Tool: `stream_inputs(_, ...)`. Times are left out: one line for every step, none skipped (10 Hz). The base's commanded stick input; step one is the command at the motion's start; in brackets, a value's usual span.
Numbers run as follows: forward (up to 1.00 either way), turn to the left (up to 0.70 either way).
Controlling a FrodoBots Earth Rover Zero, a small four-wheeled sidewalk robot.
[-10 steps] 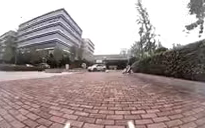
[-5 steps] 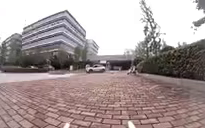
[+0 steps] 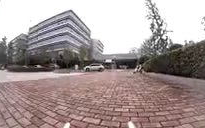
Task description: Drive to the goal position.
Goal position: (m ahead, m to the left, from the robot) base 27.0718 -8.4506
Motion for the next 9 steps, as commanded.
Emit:
stream_inputs(0.45,0.01)
stream_inputs(0.45,0.00)
stream_inputs(0.45,0.00)
stream_inputs(0.45,0.00)
stream_inputs(0.45,0.00)
stream_inputs(0.45,0.00)
stream_inputs(0.45,0.00)
stream_inputs(0.45,0.00)
stream_inputs(0.45,0.00)
